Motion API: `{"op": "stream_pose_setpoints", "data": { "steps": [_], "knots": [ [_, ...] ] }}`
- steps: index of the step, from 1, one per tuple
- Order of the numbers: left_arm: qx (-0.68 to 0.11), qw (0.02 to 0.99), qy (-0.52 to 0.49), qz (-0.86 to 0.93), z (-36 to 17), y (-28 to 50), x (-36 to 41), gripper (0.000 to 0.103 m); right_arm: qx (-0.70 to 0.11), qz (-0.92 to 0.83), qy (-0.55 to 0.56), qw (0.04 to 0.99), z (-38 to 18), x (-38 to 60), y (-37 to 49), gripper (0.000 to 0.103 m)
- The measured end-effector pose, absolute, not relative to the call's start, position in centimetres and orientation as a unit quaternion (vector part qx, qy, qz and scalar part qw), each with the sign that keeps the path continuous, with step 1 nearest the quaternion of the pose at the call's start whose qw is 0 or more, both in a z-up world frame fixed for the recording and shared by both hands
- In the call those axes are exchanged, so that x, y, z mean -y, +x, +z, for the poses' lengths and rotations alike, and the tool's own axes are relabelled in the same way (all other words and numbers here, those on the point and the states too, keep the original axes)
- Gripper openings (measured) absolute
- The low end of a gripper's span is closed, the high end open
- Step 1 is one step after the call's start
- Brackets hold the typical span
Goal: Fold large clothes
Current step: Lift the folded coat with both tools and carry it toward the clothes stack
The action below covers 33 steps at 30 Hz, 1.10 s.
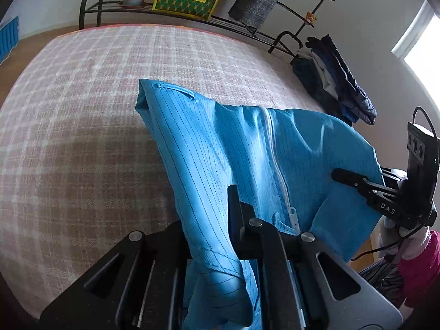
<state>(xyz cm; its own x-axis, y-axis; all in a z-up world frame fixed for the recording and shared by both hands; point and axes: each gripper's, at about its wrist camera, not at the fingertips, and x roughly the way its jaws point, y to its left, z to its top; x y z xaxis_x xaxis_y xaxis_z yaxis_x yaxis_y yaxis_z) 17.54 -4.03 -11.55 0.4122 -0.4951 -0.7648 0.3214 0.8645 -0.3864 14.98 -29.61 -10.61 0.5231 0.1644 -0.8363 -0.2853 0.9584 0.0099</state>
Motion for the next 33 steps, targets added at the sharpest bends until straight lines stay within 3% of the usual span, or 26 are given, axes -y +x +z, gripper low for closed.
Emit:
{"op": "stream_pose_setpoints", "data": {
  "steps": [20, 33],
  "knots": [
    [-0.449, 0.831, -0.105, -0.311, -7.7, 16.7, 13.1, 0.005, -0.404, 0.081, -0.139, 0.900, -4.2, 35.1, 10.6, 0.004],
    [-0.401, 0.831, -0.076, -0.379, -1.4, 21.6, 26.3, 0.004, -0.369, 0.001, -0.175, 0.913, 1.8, 47.1, 11.8, 0.004]
  ]
}}
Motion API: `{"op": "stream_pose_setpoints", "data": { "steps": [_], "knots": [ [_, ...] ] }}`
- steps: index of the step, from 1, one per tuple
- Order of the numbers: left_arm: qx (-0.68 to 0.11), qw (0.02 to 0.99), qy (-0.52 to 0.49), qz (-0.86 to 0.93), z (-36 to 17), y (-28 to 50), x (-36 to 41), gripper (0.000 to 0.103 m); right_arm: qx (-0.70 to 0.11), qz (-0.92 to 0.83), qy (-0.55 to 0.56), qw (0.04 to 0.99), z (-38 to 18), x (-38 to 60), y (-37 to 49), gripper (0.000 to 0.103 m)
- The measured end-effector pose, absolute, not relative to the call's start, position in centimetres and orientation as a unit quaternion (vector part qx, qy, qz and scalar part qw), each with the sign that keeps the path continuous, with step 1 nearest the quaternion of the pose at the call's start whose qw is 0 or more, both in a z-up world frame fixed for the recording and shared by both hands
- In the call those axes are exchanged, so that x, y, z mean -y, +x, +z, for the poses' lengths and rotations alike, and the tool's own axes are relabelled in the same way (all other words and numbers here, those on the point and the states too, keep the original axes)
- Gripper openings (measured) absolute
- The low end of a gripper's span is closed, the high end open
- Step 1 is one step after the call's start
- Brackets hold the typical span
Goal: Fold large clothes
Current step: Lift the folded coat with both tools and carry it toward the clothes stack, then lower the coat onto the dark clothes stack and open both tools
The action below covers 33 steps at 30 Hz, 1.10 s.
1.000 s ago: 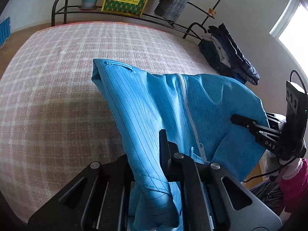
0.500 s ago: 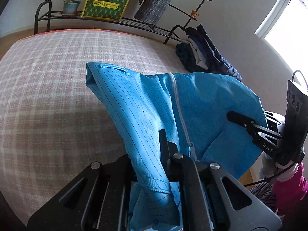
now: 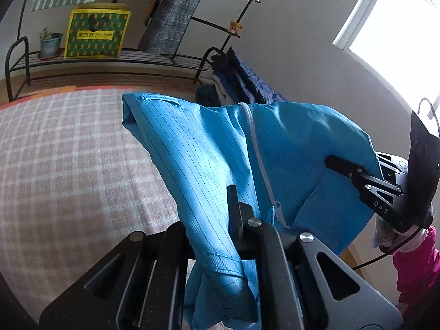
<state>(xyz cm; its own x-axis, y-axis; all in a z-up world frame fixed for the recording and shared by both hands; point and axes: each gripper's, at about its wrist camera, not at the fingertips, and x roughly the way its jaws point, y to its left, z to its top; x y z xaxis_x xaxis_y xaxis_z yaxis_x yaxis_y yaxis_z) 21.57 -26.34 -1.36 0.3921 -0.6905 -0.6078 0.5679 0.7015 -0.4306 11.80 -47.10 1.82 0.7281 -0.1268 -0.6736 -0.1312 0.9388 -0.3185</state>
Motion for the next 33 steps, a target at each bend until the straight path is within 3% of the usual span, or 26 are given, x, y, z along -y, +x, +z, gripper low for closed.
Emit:
{"op": "stream_pose_setpoints", "data": {
  "steps": [9, 19, 26, 33],
  "knots": [
    [-0.361, 0.827, -0.078, -0.423, 4.3, 27.6, 37.4, 0.004, -0.333, -0.077, -0.203, 0.918, 8.4, 55.3, 14.9, 0.004],
    [-0.321, 0.843, -0.059, -0.427, 8.4, 35.8, 50.0, 0.004, -0.312, -0.166, -0.220, 0.909, 12.3, 65.2, 24.4, 0.004],
    [-0.312, 0.854, -0.056, -0.412, 7.5, 41.6, 55.0, 0.004, -0.310, -0.201, -0.214, 0.904, 11.3, 70.8, 31.8, 0.004],
    [-0.344, 0.856, -0.034, -0.385, 3.0, 45.6, 58.0, 0.006, -0.350, -0.200, -0.169, 0.899, 5.7, 74.9, 36.7, 0.007]
  ]
}}
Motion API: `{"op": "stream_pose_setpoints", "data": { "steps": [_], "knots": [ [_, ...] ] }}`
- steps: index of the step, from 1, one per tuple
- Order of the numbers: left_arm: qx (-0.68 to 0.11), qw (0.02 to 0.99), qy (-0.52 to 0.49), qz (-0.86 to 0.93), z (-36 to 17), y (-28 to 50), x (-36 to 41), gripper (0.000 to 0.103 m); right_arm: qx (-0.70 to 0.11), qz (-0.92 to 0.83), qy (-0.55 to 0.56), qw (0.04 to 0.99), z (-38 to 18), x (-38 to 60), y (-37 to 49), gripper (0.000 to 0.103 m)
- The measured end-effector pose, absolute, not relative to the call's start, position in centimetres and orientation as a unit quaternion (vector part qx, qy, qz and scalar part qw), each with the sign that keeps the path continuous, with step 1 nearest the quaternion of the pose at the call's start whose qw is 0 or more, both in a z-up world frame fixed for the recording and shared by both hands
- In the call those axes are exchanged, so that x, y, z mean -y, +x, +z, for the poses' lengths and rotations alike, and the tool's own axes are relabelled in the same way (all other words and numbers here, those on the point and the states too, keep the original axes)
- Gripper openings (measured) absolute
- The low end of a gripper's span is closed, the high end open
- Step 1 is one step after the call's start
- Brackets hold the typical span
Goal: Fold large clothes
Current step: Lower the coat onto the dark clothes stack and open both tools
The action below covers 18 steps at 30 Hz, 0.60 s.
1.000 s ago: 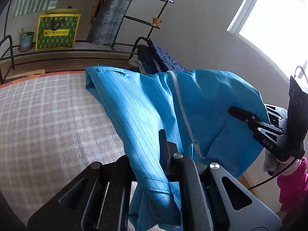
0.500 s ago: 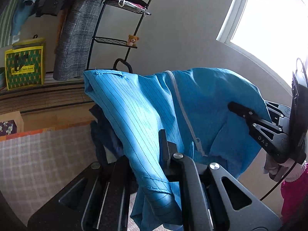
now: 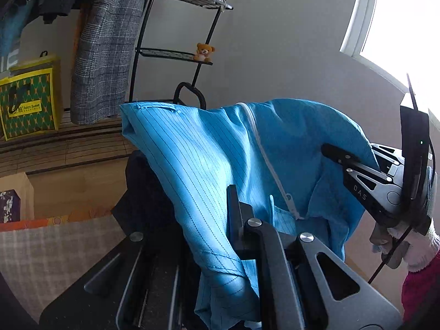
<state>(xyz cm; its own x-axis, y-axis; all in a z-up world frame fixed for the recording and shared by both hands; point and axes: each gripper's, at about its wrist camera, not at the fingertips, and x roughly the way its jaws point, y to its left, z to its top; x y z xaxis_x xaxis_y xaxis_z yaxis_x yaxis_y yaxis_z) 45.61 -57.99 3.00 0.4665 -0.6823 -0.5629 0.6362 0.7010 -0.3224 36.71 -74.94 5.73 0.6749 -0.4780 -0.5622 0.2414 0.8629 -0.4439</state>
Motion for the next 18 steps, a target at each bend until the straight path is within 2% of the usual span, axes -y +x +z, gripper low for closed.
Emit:
{"op": "stream_pose_setpoints", "data": {
  "steps": [1, 2, 3, 4, 5, 6, 7, 18],
  "knots": [
    [-0.356, 0.858, -0.030, -0.368, 2.2, 46.2, 58.2, 0.008, -0.370, -0.202, -0.165, 0.892, 4.7, 75.6, 37.5, 0.014],
    [-0.367, 0.863, -0.030, -0.346, 1.5, 46.5, 58.2, 0.016, -0.382, -0.216, -0.168, 0.883, 3.7, 76.2, 38.0, 0.020],
    [-0.375, 0.865, -0.031, -0.332, 0.9, 46.9, 58.1, 0.020, -0.385, -0.238, -0.178, 0.874, 3.0, 76.6, 38.3, 0.033],
    [-0.374, 0.869, -0.035, -0.322, 0.6, 47.1, 57.8, 0.029, -0.380, -0.258, -0.189, 0.868, 2.7, 76.8, 38.3, 0.041],
    [-0.368, 0.874, -0.038, -0.314, 0.5, 47.0, 57.5, 0.043, -0.375, -0.271, -0.187, 0.867, 2.7, 77.2, 38.2, 0.046],
    [-0.362, 0.881, -0.037, -0.304, 0.5, 47.0, 57.2, 0.052, -0.370, -0.277, -0.173, 0.870, 2.9, 77.6, 37.9, 0.054],
    [-0.355, 0.886, -0.035, -0.296, 0.7, 46.9, 56.8, 0.062, -0.364, -0.270, -0.153, 0.878, 3.4, 78.0, 37.4, 0.057],
    [-0.328, 0.891, -0.021, -0.312, 5.3, 42.2, 53.2, 0.063, -0.329, -0.248, -0.112, 0.904, 7.9, 76.4, 31.7, 0.059]
  ]
}}
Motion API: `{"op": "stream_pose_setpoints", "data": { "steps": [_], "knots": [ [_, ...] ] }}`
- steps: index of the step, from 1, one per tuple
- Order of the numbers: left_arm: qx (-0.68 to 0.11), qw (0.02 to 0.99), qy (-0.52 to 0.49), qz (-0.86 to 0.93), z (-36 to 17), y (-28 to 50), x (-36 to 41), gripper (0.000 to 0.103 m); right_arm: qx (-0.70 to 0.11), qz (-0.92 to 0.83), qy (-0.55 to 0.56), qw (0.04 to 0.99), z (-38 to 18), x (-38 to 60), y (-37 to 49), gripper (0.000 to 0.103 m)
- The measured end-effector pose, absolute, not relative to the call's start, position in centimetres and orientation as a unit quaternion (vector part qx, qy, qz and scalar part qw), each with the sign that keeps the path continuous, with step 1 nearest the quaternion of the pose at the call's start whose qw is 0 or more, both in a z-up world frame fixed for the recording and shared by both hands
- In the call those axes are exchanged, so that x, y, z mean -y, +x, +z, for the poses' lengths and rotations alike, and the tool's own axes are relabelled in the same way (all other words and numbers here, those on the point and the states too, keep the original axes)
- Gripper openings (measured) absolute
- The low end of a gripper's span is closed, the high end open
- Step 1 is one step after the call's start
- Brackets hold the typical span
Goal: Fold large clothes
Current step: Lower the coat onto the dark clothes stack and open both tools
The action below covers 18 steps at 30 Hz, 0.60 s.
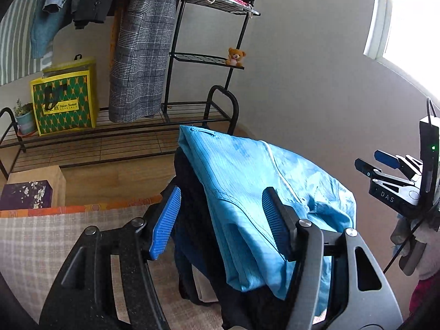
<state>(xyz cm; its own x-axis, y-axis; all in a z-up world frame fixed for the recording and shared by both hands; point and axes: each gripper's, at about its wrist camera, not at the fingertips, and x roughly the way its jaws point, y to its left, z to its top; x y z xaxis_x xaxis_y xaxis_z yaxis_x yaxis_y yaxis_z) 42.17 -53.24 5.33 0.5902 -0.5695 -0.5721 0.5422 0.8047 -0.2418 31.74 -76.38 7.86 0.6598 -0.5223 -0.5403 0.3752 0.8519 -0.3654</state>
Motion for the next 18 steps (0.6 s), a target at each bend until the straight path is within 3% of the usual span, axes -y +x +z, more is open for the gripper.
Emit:
{"op": "stream_pose_setpoints", "data": {
  "steps": [12, 14, 16, 18],
  "knots": [
    [-0.258, 0.901, 0.000, -0.348, 13.7, 28.4, 44.9, 0.063, -0.288, -0.214, -0.075, 0.931, 14.4, 67.5, 21.6, 0.059],
    [-0.249, 0.899, -0.007, -0.361, 14.9, 26.0, 43.0, 0.065, -0.272, -0.208, -0.074, 0.937, 15.8, 65.3, 19.4, 0.062],
    [-0.238, 0.898, -0.006, -0.370, 16.0, 23.4, 41.1, 0.065, -0.254, -0.203, -0.073, 0.943, 17.1, 63.1, 16.8, 0.072],
    [-0.225, 0.899, -0.002, -0.374, 16.9, 21.0, 39.1, 0.065, -0.240, -0.191, -0.070, 0.949, 18.0, 60.8, 14.3, 0.072]
  ]
}}
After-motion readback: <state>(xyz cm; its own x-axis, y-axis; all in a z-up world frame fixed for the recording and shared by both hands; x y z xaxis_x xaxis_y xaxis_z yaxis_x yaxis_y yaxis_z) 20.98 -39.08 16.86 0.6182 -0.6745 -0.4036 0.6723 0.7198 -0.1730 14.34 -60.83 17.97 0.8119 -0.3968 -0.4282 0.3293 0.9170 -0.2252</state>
